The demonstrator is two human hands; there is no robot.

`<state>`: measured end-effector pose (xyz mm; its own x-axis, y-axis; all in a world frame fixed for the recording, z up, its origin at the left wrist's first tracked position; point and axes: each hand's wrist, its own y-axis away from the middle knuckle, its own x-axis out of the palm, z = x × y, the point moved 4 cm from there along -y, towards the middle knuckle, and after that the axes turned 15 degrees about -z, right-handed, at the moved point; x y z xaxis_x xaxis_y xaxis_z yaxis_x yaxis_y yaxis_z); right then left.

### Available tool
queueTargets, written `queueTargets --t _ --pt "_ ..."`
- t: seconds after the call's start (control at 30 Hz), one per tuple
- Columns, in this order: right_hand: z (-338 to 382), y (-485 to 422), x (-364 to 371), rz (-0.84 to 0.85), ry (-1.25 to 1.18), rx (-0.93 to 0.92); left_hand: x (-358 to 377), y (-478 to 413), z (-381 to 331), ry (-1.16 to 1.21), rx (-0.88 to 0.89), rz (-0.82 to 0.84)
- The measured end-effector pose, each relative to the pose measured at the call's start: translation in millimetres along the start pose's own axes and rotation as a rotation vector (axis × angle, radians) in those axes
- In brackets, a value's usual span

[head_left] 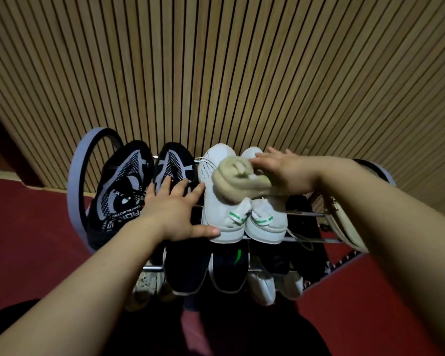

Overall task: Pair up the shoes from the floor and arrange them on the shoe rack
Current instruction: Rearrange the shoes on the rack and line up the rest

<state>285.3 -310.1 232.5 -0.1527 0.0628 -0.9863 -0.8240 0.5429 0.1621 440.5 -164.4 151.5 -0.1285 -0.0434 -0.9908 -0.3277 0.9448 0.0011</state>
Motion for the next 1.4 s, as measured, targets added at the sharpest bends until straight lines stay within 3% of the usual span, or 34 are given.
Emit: queueTargets --t 0.07,0.13,0.23,0.43,0.63,0.77,0.87,0.97,1.0,1.03,1.1,1.13,1.27,1.4 --pt "12.2 -6.7 7.6 0.086 -0.252 0.082 1.5 0.4 -2.6 -0.039 0.015 0.001" --pt "25.9 -13.0 12.3 0.062 -0.400 0.109 3.1 -0.7 -5.0 -0.062 0.014 -0.006" --pt "39.1 -21.9 22.4 -0.009 -0.258 0.116 3.7 -2.0 -5.8 -0.069 0.009 0.002" --pt "43.3 -27.1 9.1 -0.058 -0.280 0.059 2.7 -1.8 -6.5 -0.069 0.008 0.023" --pt "27.4 12.1 -11.8 -0.127 0.151 -0.188 1.8 -3.3 -5.0 -0.054 0.014 0.024" --pt "12.0 38.7 7.1 0.034 -0.113 -0.158 -4.0 -4.9 -5.3 0.068 0.042 -0.002" --pt "9.7 51.9 7.7 0.087 -0.507 -0.034 -6.7 -7.7 -9.0 0.139 0.048 -0.030" --pt "-16.9 51.8 14.6 -0.226 -0.937 0.271 -1.7 -6.7 -13.5 0.046 0.099 -0.030" --pt "-36.8 52.2 26.7 -0.366 -0.876 0.441 0.1 -6.1 -14.1 0.022 0.111 -0.028" --pt "-59.2 55.4 42.1 -0.444 -0.665 0.639 0.9 -6.0 -14.5 0.012 0.116 -0.029" --pt "-92.6 74.5 74.1 -0.370 -0.198 0.959 0.9 -6.2 -14.3 0.015 0.116 -0.038" --pt "-100.9 86.2 88.6 -0.299 -0.091 1.042 0.8 -6.6 -14.4 0.018 0.117 -0.040" --pt "-107.1 101.9 108.8 -0.253 -0.055 1.086 0.8 -6.9 -15.0 0.018 0.123 -0.050" --pt "-89.6 95.2 95.4 -0.276 -0.173 1.048 1.2 -8.6 -15.2 0.012 0.117 -0.056"
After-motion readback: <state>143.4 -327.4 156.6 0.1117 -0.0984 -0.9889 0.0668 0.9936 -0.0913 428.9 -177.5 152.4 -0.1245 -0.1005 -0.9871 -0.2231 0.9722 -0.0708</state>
